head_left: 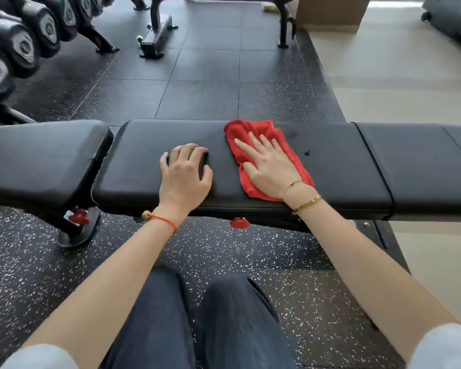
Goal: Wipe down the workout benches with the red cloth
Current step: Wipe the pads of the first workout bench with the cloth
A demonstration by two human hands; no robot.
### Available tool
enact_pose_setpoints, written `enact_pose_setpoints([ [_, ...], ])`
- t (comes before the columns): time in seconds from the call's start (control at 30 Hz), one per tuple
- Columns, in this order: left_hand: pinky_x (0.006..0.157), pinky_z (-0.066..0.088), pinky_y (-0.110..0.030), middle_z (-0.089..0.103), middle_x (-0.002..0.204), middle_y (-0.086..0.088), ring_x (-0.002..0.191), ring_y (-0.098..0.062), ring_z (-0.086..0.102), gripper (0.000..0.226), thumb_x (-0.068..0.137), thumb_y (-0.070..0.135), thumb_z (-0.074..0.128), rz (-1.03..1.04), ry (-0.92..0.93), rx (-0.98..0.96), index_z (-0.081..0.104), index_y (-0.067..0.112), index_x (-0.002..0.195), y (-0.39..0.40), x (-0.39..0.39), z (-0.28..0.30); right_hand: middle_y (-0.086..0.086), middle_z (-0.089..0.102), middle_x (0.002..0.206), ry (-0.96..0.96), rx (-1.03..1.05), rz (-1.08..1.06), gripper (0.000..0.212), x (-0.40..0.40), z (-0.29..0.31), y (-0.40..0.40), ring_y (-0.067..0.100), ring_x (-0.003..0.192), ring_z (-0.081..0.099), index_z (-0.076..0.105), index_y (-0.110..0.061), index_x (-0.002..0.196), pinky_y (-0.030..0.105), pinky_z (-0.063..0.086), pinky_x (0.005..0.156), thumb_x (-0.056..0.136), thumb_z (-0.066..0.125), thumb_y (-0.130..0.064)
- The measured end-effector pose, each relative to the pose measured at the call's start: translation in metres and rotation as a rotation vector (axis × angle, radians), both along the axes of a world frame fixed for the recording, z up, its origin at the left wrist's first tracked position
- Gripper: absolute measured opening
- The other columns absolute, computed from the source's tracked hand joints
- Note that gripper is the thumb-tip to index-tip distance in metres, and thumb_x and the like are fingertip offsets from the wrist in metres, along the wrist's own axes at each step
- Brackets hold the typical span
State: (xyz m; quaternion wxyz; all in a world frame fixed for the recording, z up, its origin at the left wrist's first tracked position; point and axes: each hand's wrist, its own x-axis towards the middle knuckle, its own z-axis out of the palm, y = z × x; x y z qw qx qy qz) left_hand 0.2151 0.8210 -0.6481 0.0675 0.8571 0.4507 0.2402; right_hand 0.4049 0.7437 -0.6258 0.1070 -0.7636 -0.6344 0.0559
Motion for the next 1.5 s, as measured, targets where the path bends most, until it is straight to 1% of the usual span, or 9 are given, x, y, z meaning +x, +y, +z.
enact_pose_setpoints([
  [0.13, 0.116, 0.024, -0.049, 0.057, 0.132, 0.002, 0.129, -0.023, 0.046, 0.04, 0.087, 0.032, 0.045, -0.003, -0.019, -0.002, 0.059, 0.022, 0.124, -0.001, 0.0, 0.0, 0.0, 0.015, 0.161, 0.013, 0.051, 0.02, 0.057, 0.028, -0.005, -0.046, 0.023, 0.149, 0.011, 0.023, -0.037, 0.15, 0.039, 0.002, 0.122, 0.097, 0.038, -0.03],
  [0.37, 0.116, 0.026, -0.049, 0.057, 0.131, 0.002, 0.128, -0.022, 0.046, 0.041, 0.087, 0.033, 0.044, 0.011, -0.009, 0.012, 0.059, 0.022, 0.123, -0.001, 0.001, -0.001, 0.008, 0.009, 0.162, -0.014, -0.056, -0.3, 0.057, 0.094, 0.003, -0.013, 0.03, 0.149, 0.01, 0.018, -0.032, 0.153, 0.044, 0.001, 0.122, 0.097, 0.032, -0.031],
  [0.53, 0.116, 0.027, -0.05, 0.058, 0.133, 0.0, 0.129, -0.023, 0.048, 0.041, 0.088, 0.033, 0.046, -0.004, -0.02, 0.031, 0.06, 0.021, 0.125, 0.002, 0.0, -0.005, 0.007, 0.009, 0.162, -0.018, -0.019, -0.097, 0.057, 0.032, 0.0, 0.018, 0.028, 0.149, 0.009, 0.018, -0.033, 0.152, 0.043, 0.0, 0.122, 0.098, 0.033, -0.032],
  [0.73, 0.116, 0.027, -0.05, 0.057, 0.135, -0.001, 0.13, -0.023, 0.048, 0.04, 0.09, 0.032, 0.049, -0.025, -0.01, 0.033, 0.059, 0.02, 0.127, 0.004, -0.003, -0.007, -0.001, 0.015, 0.161, 0.019, 0.056, 0.065, 0.056, 0.021, -0.005, -0.041, 0.022, 0.15, 0.01, 0.023, -0.038, 0.15, 0.038, 0.001, 0.122, 0.096, 0.039, -0.03],
  [0.83, 0.118, 0.025, -0.05, 0.057, 0.136, -0.002, 0.131, -0.024, 0.046, 0.039, 0.091, 0.029, 0.051, -0.023, -0.009, 0.03, 0.058, 0.019, 0.128, 0.002, -0.002, -0.007, 0.001, 0.016, 0.161, 0.03, 0.046, -0.042, 0.056, 0.058, -0.003, -0.05, 0.024, 0.149, 0.013, 0.025, -0.037, 0.15, 0.04, 0.002, 0.122, 0.097, 0.041, -0.03],
  [1.0, 0.117, 0.026, -0.052, 0.057, 0.133, -0.004, 0.13, -0.026, 0.046, 0.04, 0.088, 0.029, 0.048, 0.009, 0.008, 0.028, 0.058, 0.017, 0.125, -0.003, 0.004, -0.001, 0.006, 0.008, 0.162, 0.005, -0.04, -0.295, 0.057, 0.081, 0.003, 0.009, 0.028, 0.149, 0.009, 0.019, -0.032, 0.152, 0.043, 0.0, 0.122, 0.097, 0.032, -0.032],
  [1.13, 0.117, 0.026, -0.051, 0.057, 0.134, -0.003, 0.13, -0.025, 0.047, 0.038, 0.089, 0.027, 0.053, 0.014, 0.017, 0.034, 0.058, 0.018, 0.126, -0.003, 0.003, -0.001, 0.007, 0.009, 0.162, 0.003, -0.009, -0.13, 0.057, 0.033, 0.002, 0.032, 0.028, 0.149, 0.01, 0.019, -0.032, 0.152, 0.042, 0.0, 0.122, 0.097, 0.034, -0.031],
  [1.33, 0.116, 0.028, -0.051, 0.058, 0.135, -0.001, 0.13, -0.023, 0.048, 0.04, 0.089, 0.029, 0.052, 0.001, 0.009, 0.033, 0.059, 0.019, 0.127, -0.001, 0.0, -0.001, 0.0, 0.016, 0.161, 0.012, 0.06, 0.057, 0.057, 0.023, -0.005, -0.029, 0.022, 0.149, 0.012, 0.024, -0.037, 0.15, 0.037, 0.003, 0.122, 0.096, 0.04, -0.03],
  [1.5, 0.117, 0.026, -0.051, 0.056, 0.135, -0.003, 0.131, -0.025, 0.046, 0.04, 0.09, 0.027, 0.052, 0.007, 0.032, 0.028, 0.058, 0.018, 0.128, -0.002, 0.002, -0.001, 0.006, 0.014, 0.162, 0.001, -0.013, -0.285, 0.057, 0.088, -0.001, -0.041, 0.027, 0.149, 0.013, 0.023, -0.034, 0.151, 0.042, 0.004, 0.122, 0.097, 0.037, -0.029],
])
